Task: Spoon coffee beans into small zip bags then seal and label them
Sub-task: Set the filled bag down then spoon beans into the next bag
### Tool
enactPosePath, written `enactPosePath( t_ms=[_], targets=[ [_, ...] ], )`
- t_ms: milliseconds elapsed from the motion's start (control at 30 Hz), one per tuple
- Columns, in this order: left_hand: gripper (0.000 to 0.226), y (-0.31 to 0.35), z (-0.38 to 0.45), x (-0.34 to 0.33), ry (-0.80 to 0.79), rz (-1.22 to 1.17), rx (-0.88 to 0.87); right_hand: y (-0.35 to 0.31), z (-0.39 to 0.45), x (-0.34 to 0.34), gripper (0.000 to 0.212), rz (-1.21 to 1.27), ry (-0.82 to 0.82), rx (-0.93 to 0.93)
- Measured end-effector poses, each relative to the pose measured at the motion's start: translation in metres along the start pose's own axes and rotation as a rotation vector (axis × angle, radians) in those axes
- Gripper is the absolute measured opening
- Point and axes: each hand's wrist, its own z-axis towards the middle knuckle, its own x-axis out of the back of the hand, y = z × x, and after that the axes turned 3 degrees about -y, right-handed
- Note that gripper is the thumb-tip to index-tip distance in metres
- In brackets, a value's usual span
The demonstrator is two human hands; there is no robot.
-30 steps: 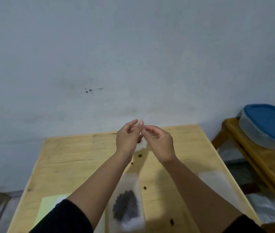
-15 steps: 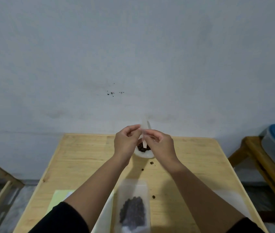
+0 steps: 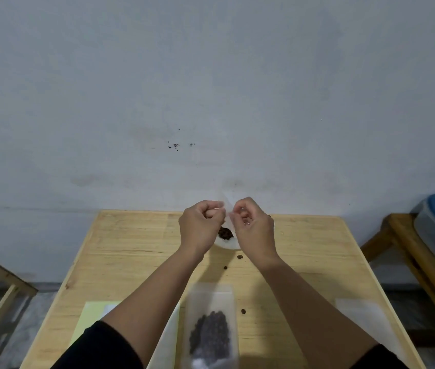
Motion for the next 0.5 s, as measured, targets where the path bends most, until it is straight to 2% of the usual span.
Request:
enactPosePath(
  t_ms=[100, 267, 367, 500],
  targets=[
    [0.012, -0.002, 0.002, -0.001, -0.003, 0.005, 0.003, 0.005, 0.001, -0.003, 0.016, -0.033, -0.02, 0.01],
    [0.014, -0.006, 0.005, 0.002, -0.026, 0.085, -0.028, 0.003, 0.005, 0.0, 0.01, 0.014, -0.086, -0.041],
    [0.013, -0.006, 0.004, 0.002, 0.012, 0.194, -0.067, 0.004, 0.008, 0.001, 0.008, -0.06, -0.018, -0.047],
    [0.013, -0.007, 0.003, 0.01, 0.063, 0.271, -0.115, 0.009, 0.016, 0.007, 0.017, -0.128, 0.043, -0.082]
  ],
)
